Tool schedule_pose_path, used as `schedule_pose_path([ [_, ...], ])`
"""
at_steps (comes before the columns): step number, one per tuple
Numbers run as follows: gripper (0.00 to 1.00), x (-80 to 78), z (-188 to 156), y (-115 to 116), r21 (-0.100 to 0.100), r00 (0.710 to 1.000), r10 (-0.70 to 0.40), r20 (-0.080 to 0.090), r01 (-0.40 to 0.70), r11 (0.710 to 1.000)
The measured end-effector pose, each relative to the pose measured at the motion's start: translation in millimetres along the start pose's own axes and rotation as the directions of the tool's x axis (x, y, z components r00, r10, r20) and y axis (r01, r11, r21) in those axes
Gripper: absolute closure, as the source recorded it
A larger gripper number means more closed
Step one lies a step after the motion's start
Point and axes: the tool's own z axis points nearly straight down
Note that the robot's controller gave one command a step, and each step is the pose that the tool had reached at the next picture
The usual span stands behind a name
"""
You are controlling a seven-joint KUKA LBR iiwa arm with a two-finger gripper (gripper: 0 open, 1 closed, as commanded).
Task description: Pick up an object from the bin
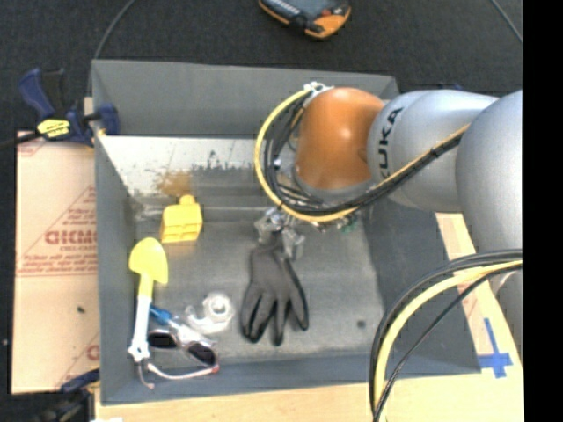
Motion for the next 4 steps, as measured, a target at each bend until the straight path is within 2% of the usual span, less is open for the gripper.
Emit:
schedule_pose_path([
  [1,1.00,1.8,-16.0,1.2,-0.005,1.000,0.001,-0.007,-0.001,1.000],
  [4,1.00,-0.5,-67.0,-1.2,0.001,1.000,0.005,0.000,-0.005,1.000],
])
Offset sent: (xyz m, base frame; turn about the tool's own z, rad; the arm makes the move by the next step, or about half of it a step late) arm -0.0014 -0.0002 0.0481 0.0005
